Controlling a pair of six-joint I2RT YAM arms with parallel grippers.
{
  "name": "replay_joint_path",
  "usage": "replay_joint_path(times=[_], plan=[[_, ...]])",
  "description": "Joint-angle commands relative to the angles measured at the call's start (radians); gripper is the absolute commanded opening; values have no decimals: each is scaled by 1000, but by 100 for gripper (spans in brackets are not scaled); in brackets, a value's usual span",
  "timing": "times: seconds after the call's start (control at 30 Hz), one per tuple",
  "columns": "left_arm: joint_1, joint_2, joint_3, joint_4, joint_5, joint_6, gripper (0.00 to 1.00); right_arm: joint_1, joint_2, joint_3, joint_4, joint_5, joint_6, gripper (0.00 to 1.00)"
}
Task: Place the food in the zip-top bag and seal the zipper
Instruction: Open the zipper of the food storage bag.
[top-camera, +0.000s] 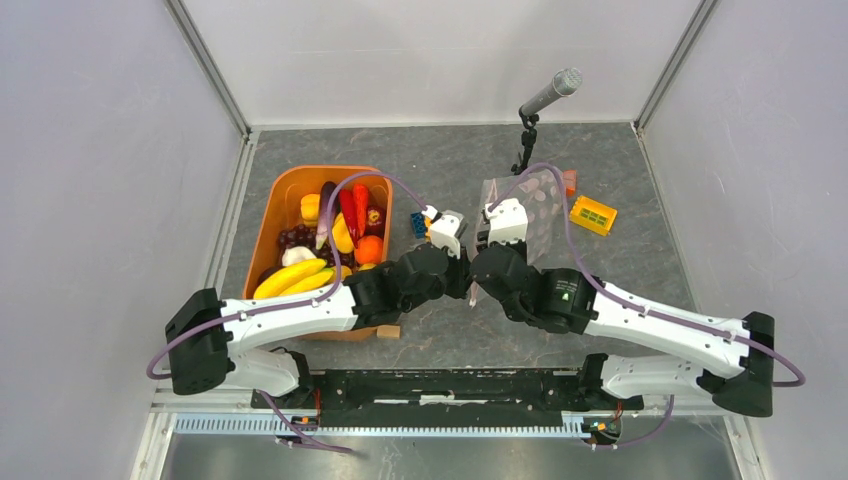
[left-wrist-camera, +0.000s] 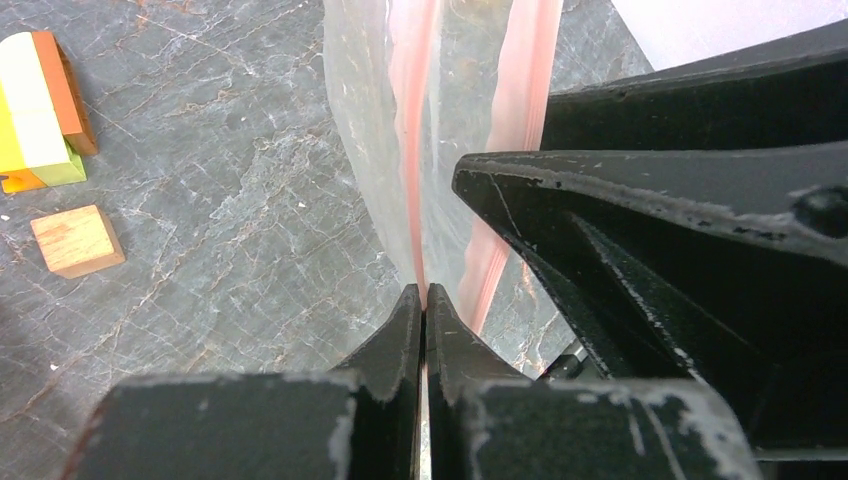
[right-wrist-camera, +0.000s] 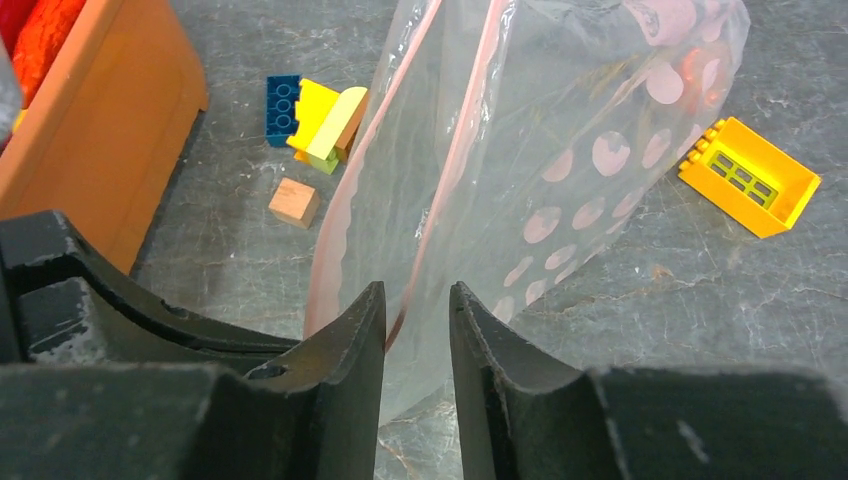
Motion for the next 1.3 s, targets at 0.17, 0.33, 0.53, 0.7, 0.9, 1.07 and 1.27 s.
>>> replay_joint_path(times=[0.17, 0.33, 0.53, 0.7, 0.9, 1.07, 1.27], plan=[[-7, -14, 25, 48, 6, -49, 2, 18, 46, 38, 6, 112, 66, 31], [-8, -13, 16, 47, -8, -51, 2, 25, 32, 50, 0, 113, 67, 17], [-6, -22, -11, -2, -79, -51, 2, 27, -53, 0, 12, 33, 37, 0], [4, -44, -38, -58, -146, -53, 2, 26, -132, -19, -54, -22, 28, 0], [58, -101, -65, -95, -139, -63, 2, 26, -160, 19, -190, -160, -37, 0], [81, -116, -62, -122, -111, -57, 3, 26, -147, 33, -269, -223, -40, 0], [80, -47, -31, -36, 38, -50, 32, 26, -129, 1, -110, -261, -65, 0]])
